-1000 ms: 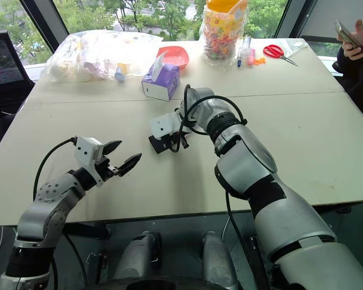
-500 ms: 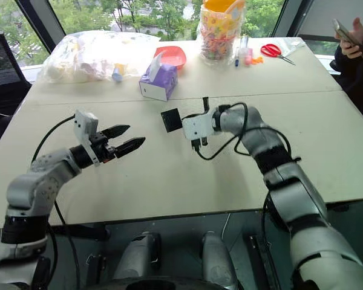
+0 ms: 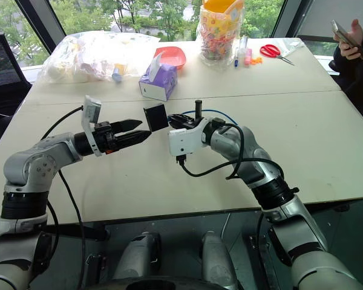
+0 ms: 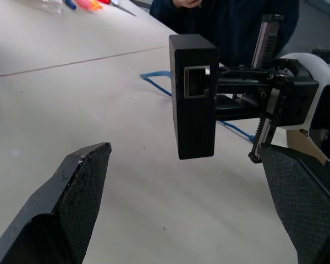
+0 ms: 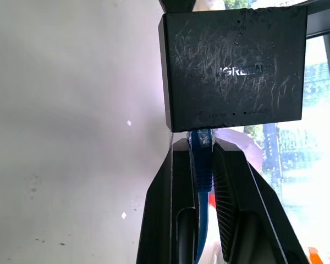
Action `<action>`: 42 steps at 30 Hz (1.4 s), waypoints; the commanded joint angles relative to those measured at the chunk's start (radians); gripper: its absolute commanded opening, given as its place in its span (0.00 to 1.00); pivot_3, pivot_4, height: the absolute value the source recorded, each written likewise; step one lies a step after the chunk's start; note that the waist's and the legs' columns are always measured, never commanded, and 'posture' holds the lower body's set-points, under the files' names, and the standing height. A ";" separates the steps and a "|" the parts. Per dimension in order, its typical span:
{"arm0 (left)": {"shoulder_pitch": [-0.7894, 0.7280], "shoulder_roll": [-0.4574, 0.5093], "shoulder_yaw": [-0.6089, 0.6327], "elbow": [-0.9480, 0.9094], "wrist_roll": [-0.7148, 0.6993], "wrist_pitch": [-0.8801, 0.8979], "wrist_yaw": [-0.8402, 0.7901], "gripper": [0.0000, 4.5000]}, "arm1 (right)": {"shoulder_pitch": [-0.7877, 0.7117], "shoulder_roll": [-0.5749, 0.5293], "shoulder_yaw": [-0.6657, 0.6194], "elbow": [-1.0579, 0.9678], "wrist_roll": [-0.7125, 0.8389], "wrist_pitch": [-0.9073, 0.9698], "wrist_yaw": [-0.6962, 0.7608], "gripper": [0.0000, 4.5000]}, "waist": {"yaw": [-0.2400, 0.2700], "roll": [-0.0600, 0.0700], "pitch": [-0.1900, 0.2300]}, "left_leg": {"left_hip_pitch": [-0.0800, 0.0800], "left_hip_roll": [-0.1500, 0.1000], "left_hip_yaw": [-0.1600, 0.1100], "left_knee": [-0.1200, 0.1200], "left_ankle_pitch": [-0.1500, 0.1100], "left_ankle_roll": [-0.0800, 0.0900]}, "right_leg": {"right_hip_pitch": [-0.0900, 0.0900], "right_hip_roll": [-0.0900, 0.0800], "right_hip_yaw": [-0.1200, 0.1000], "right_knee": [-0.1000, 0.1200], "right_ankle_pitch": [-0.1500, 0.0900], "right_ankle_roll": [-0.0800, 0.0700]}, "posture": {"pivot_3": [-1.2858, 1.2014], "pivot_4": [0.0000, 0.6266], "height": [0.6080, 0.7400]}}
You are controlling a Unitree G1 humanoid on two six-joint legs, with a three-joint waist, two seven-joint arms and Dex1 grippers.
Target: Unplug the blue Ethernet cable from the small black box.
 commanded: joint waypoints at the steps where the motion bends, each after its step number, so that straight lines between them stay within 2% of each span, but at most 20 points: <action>1: -0.034 0.003 0.020 -0.024 -0.029 0.009 -0.004 1.00 | -0.003 0.006 0.000 -0.078 -0.002 0.018 0.005 0.01 | 0.000 0.000 0.000 | 0.000 0.000 0.000 0.000 0.000 0.000 | 0.000 0.000 0.000 0.000 0.000 0.000 | 0.52 0.24 0.96; 4: -0.047 -0.015 0.022 -0.016 -0.035 0.010 0.010 0.80 | 0.004 -0.001 0.006 -0.095 -0.002 0.028 0.013 0.00 | 0.003 0.000 0.000 | 0.000 0.000 0.000 0.000 0.000 0.000 | 0.000 0.000 0.000 0.000 0.000 0.000 | 0.52 0.24 0.96; 10: -0.043 -0.044 -0.006 0.011 -0.003 -0.024 0.013 0.23 | 0.019 0.004 0.012 -0.139 -0.005 0.058 0.032 0.00 | 0.018 0.000 0.000 | 0.000 0.000 0.000 0.001 0.000 0.000 | 0.000 0.000 0.000 0.000 -0.001 -0.002 | 0.52 0.24 0.96; 11: -0.041 -0.047 -0.010 0.015 0.003 -0.030 0.011 0.14 | 0.019 0.004 0.012 -0.145 -0.004 0.063 0.035 0.00 | 0.018 0.000 0.000 | 0.000 0.000 0.000 0.001 0.000 0.000 | 0.000 0.000 0.000 0.000 -0.002 -0.003 | 0.52 0.24 0.96; 12: -0.037 -0.050 -0.016 0.020 0.011 -0.039 0.010 0.10 | 0.018 -0.002 0.011 -0.151 -0.003 0.062 0.042 0.00 | 0.019 0.000 0.000 | 0.000 0.000 0.000 0.001 0.000 0.000 | 0.000 0.000 0.000 0.000 -0.002 -0.003 | 0.52 0.24 0.96; 16: -0.024 -0.042 -0.032 0.030 0.036 -0.063 -0.006 0.10 | 0.019 -0.013 -0.005 -0.173 0.037 0.079 0.080 0.00 | 0.021 0.000 0.000 | 0.000 0.000 0.000 0.003 0.000 0.000 | 0.001 0.000 0.000 0.000 -0.002 -0.004 | 0.52 0.24 0.96; 20: -0.022 -0.016 -0.049 0.042 0.068 -0.097 -0.046 0.10 | 0.011 -0.009 -0.039 -0.192 0.137 0.136 0.145 0.41 | 0.020 0.000 0.000 | 0.000 0.000 0.000 0.003 0.000 0.000 | 0.001 0.000 0.000 0.000 -0.002 -0.004 | 0.52 0.24 0.96; 21: -0.020 -0.005 -0.046 0.047 0.071 -0.116 -0.074 0.10 | 0.005 -0.006 -0.059 -0.202 0.205 0.197 0.196 0.55 | 0.019 0.000 0.000 | 0.000 0.000 0.000 0.003 0.000 0.000 | 0.001 0.000 0.000 0.000 -0.002 -0.004 | 0.52 0.24 0.96; 23: -0.016 0.031 -0.047 0.056 0.076 -0.154 -0.157 0.10 | -0.011 -0.002 -0.121 -0.227 0.386 0.371 0.317 0.77 | 0.020 0.000 0.000 | 0.000 0.000 0.000 0.003 0.000 0.000 | 0.001 0.000 0.000 0.000 -0.002 -0.004 | 0.52 0.24 0.96; 25: -0.013 0.055 -0.056 0.064 0.081 -0.177 -0.210 0.10 | -0.022 -0.015 -0.155 -0.248 0.507 0.468 0.397 0.99 | 0.020 0.000 0.000 | -0.001 0.000 0.000 0.003 0.000 0.000 | 0.001 0.000 0.000 0.000 -0.002 -0.004 | 0.52 0.24 0.96; 30: -0.012 0.108 -0.070 0.080 0.090 -0.233 -0.344 0.10 | -0.080 -0.019 -0.249 -0.290 0.892 0.948 0.546 0.99 | 0.021 0.000 0.000 | 0.000 0.001 0.000 0.003 0.000 0.001 | 0.001 0.000 0.000 0.000 -0.002 -0.004 | 0.52 0.24 0.96; 33: -0.022 0.114 -0.068 0.083 0.089 -0.253 -0.382 0.10 | -0.113 -0.028 -0.259 -0.267 1.007 1.123 0.557 0.99 | 0.021 0.000 0.000 | 0.000 0.001 0.000 0.003 0.000 0.001 | 0.001 0.000 0.000 0.000 -0.002 -0.005 | 0.52 0.24 0.96; 35: -0.034 0.110 -0.056 0.083 0.075 -0.262 -0.404 0.10 | -0.152 0.009 -0.296 -0.200 1.100 1.243 0.545 0.99 | 0.020 0.000 0.000 | -0.001 0.001 0.000 0.003 -0.001 0.001 | 0.001 0.000 0.000 0.000 -0.002 -0.005 | 0.52 0.24 0.96; 38: -0.042 0.117 -0.055 0.075 0.063 -0.259 -0.438 0.10 | -0.199 0.034 -0.310 -0.139 1.159 1.316 0.514 0.99 | 0.020 0.000 0.000 | -0.001 0.001 0.000 0.003 -0.001 0.001 | 0.001 0.000 0.000 0.000 -0.002 -0.005 | 0.52 0.24 0.96; 42: -0.057 0.129 -0.060 0.063 0.054 -0.233 -0.462 0.10 | -0.225 0.039 -0.291 -0.085 1.166 1.288 0.485 0.99 | 0.021 0.000 0.000 | -0.001 0.001 0.000 0.003 -0.001 0.002 | 0.000 0.000 0.000 0.000 -0.002 -0.005 | 0.52 0.24 0.96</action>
